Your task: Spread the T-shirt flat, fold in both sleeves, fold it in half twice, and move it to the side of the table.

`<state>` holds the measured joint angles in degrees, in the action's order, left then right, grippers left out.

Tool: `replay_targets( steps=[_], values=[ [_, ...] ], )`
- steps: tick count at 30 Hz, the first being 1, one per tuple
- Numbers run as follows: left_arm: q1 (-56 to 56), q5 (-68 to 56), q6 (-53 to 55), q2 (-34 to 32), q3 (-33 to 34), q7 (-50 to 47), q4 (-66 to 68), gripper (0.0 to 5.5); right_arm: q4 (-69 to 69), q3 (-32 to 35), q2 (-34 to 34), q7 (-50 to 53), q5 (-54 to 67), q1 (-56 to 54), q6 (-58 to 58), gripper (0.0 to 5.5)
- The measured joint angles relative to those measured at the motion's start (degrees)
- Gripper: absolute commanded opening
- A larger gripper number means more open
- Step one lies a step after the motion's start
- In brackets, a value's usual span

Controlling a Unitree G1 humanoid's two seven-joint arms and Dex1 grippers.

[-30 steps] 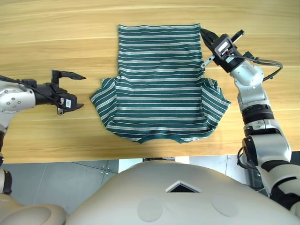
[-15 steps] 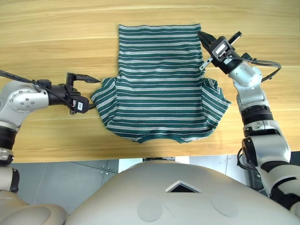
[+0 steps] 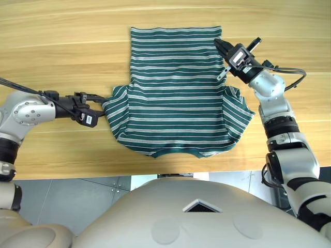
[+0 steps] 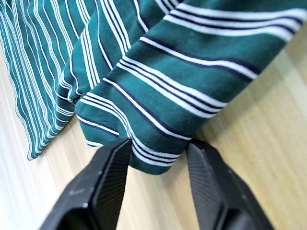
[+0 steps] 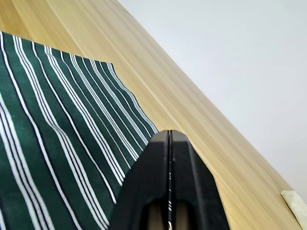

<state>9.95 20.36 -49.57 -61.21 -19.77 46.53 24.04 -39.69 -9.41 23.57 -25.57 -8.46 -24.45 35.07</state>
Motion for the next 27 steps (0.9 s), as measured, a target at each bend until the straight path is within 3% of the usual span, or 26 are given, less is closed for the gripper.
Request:
replay_targets(
  steps=[9, 27],
  values=[
    [0.1, 0.8, -1.2, 0.1, -0.6, -0.6, 1.6, 0.05, -0.1, -0.1, 0.0, 0.0, 0.0, 0.6, 0.0, 0.0],
    [0.3, -2.6, 2.7, 1.2, 1.7, 0.8, -6.4, 0.02, -0.9, -0.3, 0.0, 0.0, -0.5, 0.9, 0.3, 0.0]
  ],
)
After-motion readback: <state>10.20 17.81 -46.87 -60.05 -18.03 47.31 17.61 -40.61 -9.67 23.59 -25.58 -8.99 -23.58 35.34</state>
